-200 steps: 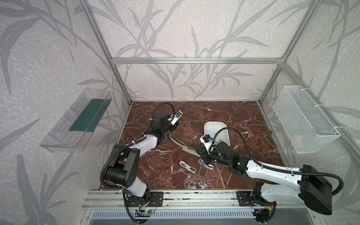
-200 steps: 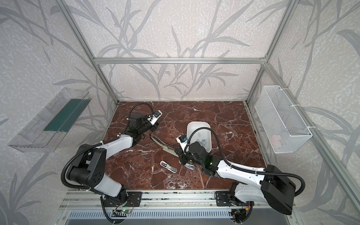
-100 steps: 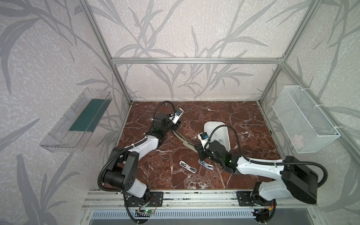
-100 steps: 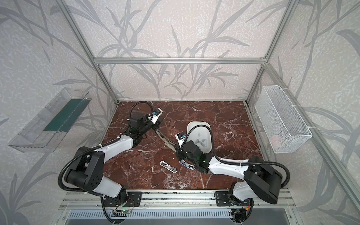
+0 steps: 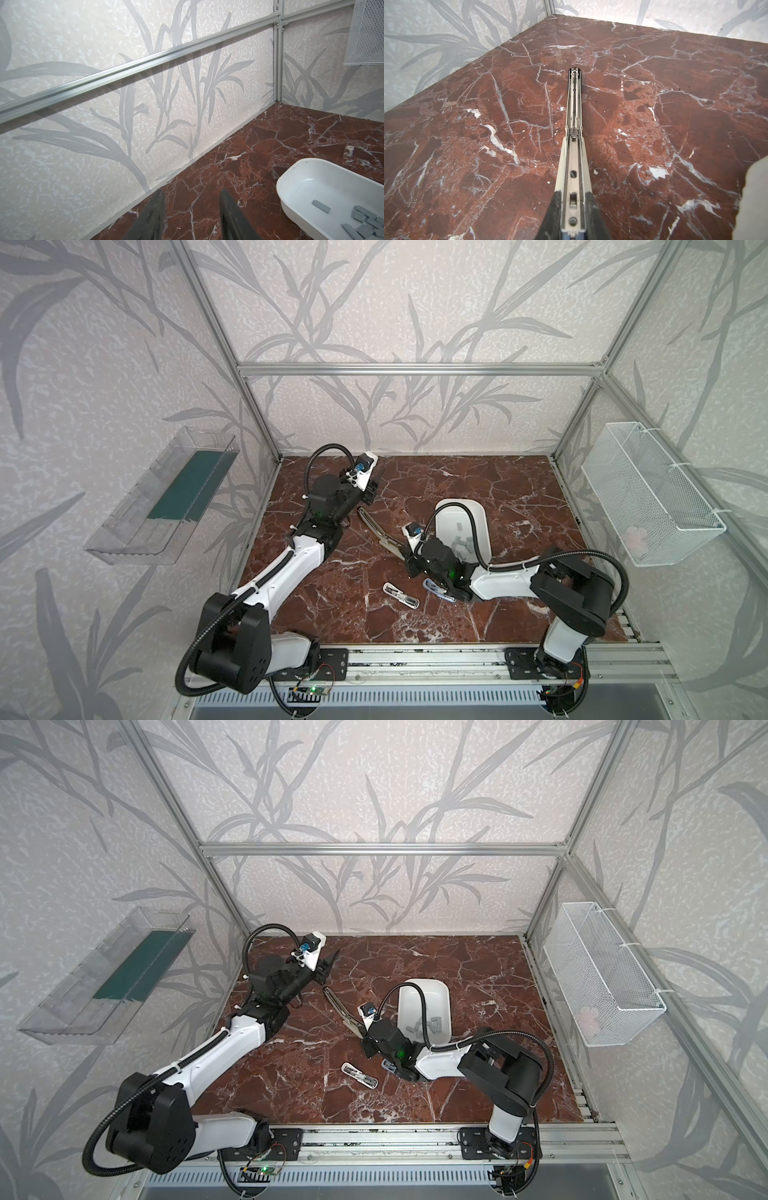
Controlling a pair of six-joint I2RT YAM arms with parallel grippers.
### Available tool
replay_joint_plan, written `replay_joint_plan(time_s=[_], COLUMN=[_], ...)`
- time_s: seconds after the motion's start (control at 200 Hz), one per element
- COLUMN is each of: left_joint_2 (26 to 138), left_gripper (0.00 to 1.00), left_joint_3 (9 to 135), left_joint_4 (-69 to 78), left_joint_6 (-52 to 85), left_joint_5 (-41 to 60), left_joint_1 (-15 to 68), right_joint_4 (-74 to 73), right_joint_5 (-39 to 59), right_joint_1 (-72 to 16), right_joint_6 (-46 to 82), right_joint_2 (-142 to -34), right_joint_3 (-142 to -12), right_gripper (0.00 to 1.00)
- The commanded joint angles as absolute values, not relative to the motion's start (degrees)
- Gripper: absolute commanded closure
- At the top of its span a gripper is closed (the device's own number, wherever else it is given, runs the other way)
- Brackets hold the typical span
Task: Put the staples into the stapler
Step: 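Lower the opened cream stapler to the table and release with both grippers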
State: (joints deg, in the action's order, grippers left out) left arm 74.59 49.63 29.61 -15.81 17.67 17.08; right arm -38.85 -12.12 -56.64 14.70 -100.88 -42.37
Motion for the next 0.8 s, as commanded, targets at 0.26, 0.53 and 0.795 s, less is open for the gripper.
replay_joint_plan(time_s=[0.26,0.53,0.795], left_joint_2=[73.6,73.5,72.9], left_gripper=[0.55,0.54,0.55], left_joint_3=[49.9,49.8,50.0], left_joint_4=[29.6,29.3,28.5], left_joint_6=[-15.7,-16.6,-18.0], left_joint_5=[18.6,18.2,18.7], left_joint_1=[16.9,16.9,16.8], right_joint_4=[-48.1,-48.3,-39.4], right_joint_5=[-15.5,-17.0,-17.2], right_joint_1=[-57.8,-60.1,-60.2], right_joint_6=[15.1,14.5,14.3], right_joint_2=[-102.8,-102.4,-98.2], right_joint_3=[-38.4,-37.3,-39.8], right_gripper=[0.81,0.66,0.64])
